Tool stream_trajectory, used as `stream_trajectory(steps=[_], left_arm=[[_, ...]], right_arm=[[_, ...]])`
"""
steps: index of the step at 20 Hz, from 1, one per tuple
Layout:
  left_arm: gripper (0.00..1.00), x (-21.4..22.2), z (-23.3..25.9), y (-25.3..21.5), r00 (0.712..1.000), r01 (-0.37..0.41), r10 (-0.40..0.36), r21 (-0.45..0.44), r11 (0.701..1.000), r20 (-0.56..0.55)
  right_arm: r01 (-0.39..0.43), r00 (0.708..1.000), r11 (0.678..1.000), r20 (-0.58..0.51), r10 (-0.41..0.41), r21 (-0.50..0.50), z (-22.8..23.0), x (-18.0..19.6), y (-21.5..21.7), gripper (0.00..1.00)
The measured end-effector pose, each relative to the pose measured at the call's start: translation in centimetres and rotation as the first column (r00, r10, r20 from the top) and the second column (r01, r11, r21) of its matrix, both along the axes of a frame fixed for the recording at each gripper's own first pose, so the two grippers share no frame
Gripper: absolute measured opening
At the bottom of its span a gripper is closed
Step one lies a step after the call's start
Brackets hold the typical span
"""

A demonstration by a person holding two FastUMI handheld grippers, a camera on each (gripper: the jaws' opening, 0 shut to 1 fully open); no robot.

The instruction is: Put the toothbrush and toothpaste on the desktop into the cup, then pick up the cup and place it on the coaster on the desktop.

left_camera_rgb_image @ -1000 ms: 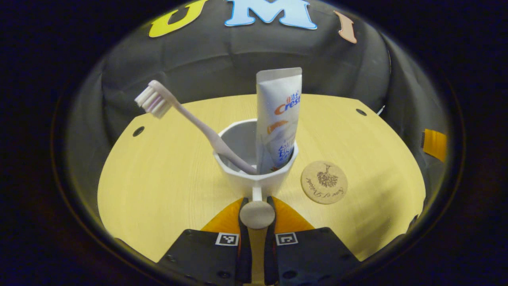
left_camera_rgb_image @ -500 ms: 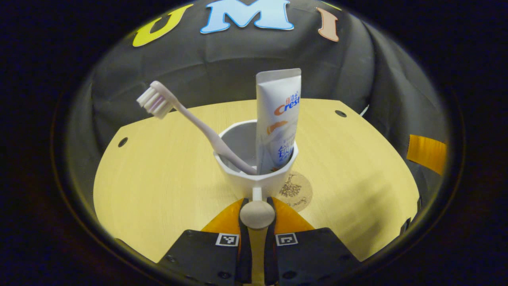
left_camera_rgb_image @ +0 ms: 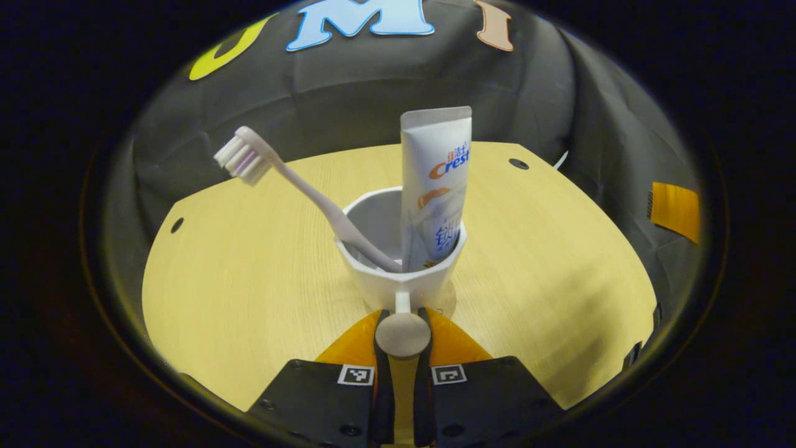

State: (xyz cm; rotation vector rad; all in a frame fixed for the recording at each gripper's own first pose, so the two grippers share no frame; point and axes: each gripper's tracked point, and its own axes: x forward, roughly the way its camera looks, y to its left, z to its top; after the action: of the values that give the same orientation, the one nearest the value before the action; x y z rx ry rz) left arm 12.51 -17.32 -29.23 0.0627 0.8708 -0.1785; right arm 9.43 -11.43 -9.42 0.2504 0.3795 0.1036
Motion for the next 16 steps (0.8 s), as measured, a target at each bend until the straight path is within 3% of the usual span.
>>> stream_trajectory(steps=[1, 2, 3, 4, 5, 8, 10, 11, 12, 13, 14, 15, 16], left_arm=[[0.24, 0.1, 0.0, -0.1, 1.000, -0.005, 0.005, -0.002, 1.000, -0.002], [0.24, 0.3, 0.0, -0.1, 1.000, -0.012, 0.012, -0.006, 1.000, -0.003], [0.19, 0.4, 0.0, 0.0, 1.000, -0.017, 0.017, -0.004, 1.000, -0.008], [0.25, 0.5, 0.0, 0.0, 1.000, -0.019, 0.019, -0.002, 1.000, -0.010], [0.21, 0.4, -0.3, -0.3, 1.000, -0.018, 0.018, 0.001, 1.000, -0.017], [0.35, 0.2, -0.4, -0.9, 1.000, -0.008, 0.008, -0.006, 1.000, -0.018], [0.36, -0.2, -0.1, -1.3, 1.000, 0.000, -0.001, -0.023, 1.000, -0.021], [0.37, -0.5, 0.3, -1.5, 1.000, 0.005, -0.006, -0.036, 0.999, -0.016], [0.53, -0.8, 0.7, -1.6, 1.000, 0.009, -0.009, -0.047, 0.999, -0.007], [0.60, -1.1, 1.2, -1.8, 1.000, 0.012, -0.012, -0.055, 0.998, 0.001], [0.80, -1.0, 1.7, -2.0, 1.000, 0.014, -0.013, -0.057, 0.998, 0.010], [0.92, -1.1, 2.0, -2.0, 1.000, 0.010, -0.008, -0.058, 0.998, 0.021], [0.92, -1.2, 2.4, -1.8, 1.000, 0.006, -0.004, -0.061, 0.998, 0.031]], right_arm=[[0.000, 1.000, 1.000, 0.000, 0.000, -0.002, 0.0, 0.0, -0.1, 0.69], [-0.003, 1.000, 1.000, -0.001, 0.003, -0.001, 0.0, 0.1, -0.2, 0.72], [-0.007, 1.000, 1.000, -0.003, 0.007, 0.003, 0.0, 0.2, -0.2, 0.72], [-0.010, 1.000, 1.000, -0.004, 0.010, 0.006, -0.1, 0.2, -0.1, 0.72], [-0.014, 1.000, 1.000, -0.004, 0.014, 0.008, -0.1, 0.2, 0.0, 0.72], [-0.026, 1.000, 1.000, 0.001, 0.026, 0.006, 0.2, 0.2, 0.5, 0.72], [-0.034, 0.999, 0.999, 0.007, 0.034, 0.000, 0.4, -0.2, 0.7, 0.69], [-0.036, 0.999, 0.999, 0.010, 0.036, -0.002, 0.5, -0.3, 0.8, 0.72], [-0.038, 0.999, 0.999, 0.013, 0.038, -0.002, 0.7, -0.4, 0.9, 0.72], [-0.040, 0.999, 0.999, 0.017, 0.040, -0.001, 0.9, -0.5, 1.1, 0.72], [-0.041, 0.999, 0.999, 0.022, 0.041, -0.001, 1.0, -0.6, 1.3, 0.72], [-0.046, 0.998, 0.999, 0.030, 0.046, -0.003, 1.4, -1.0, 1.5, 0.72], [-0.051, 0.998, 0.999, 0.037, 0.051, -0.008, 1.6, -1.2, 1.6, 0.72]])
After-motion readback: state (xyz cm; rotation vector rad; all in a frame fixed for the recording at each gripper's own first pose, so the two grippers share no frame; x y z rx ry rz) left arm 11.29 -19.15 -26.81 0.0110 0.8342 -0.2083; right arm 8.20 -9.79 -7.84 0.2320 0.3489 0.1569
